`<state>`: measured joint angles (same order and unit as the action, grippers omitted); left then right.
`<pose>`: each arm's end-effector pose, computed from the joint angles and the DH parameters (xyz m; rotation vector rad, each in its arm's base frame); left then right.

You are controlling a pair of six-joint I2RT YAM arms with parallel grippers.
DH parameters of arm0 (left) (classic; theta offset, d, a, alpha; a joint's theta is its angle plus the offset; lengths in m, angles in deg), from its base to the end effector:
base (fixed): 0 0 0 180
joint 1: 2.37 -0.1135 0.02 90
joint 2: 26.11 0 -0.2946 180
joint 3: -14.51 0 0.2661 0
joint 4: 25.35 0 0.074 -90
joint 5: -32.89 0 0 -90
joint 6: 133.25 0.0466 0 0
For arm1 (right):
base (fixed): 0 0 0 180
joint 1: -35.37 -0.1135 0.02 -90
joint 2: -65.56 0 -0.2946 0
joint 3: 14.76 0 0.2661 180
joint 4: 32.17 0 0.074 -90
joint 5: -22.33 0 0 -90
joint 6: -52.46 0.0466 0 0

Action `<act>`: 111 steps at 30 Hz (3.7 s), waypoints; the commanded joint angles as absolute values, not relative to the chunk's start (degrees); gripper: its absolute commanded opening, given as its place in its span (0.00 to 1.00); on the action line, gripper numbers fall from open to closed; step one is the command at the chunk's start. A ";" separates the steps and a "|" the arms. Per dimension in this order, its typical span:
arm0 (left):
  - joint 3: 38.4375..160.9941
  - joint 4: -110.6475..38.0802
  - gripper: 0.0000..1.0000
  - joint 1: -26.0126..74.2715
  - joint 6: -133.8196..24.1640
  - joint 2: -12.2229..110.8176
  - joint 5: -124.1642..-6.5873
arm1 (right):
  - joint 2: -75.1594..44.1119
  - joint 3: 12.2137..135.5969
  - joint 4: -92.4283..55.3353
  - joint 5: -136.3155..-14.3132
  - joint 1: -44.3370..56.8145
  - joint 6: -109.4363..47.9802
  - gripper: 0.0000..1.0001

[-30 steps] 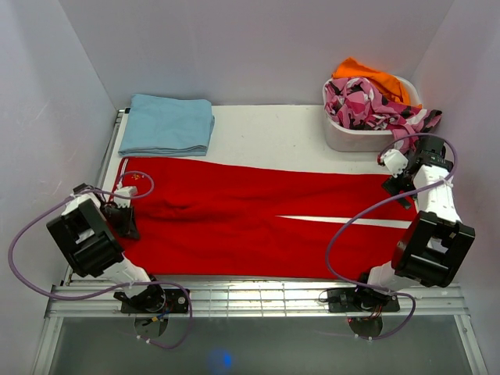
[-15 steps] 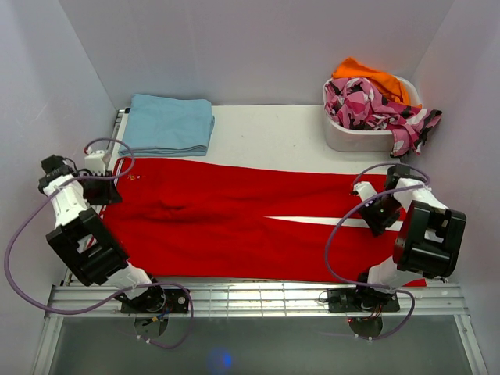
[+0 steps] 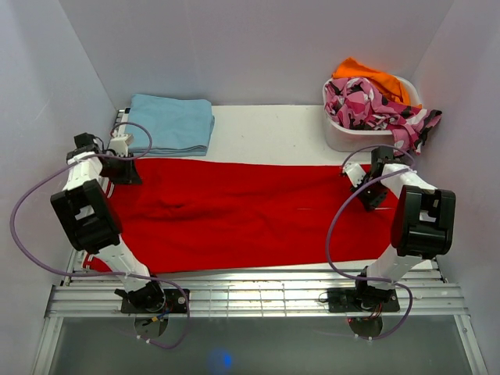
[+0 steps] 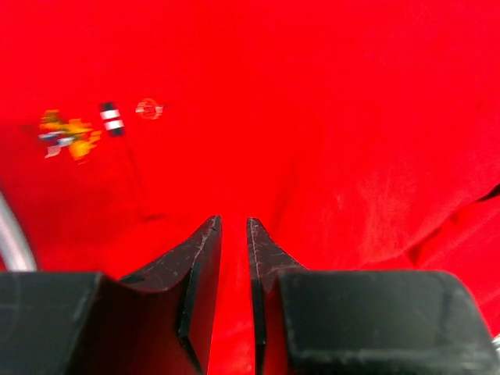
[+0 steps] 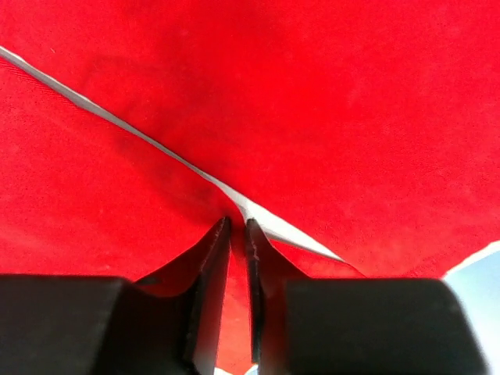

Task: Fold and stack the trousers
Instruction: Flatten the trousers out

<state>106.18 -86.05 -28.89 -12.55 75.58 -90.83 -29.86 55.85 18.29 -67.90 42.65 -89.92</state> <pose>0.3506 0.1461 0.2493 0.2227 2.5264 -0.4679 0.3175 -0.0404 0.1785 -1.1171 2.6882 -0.1821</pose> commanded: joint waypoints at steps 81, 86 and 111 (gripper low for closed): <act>134.85 -102.90 0.57 -28.47 55.54 100.10 -93.67 | -57.84 86.43 35.09 -84.29 51.27 -133.07 0.71; 136.09 -104.30 0.57 -29.09 58.17 101.76 -92.01 | -59.60 86.08 37.28 -83.06 50.66 -133.25 0.36; 130.89 -115.81 0.51 -26.80 55.99 105.82 -91.82 | -53.62 84.76 36.84 -83.05 50.66 -134.75 0.08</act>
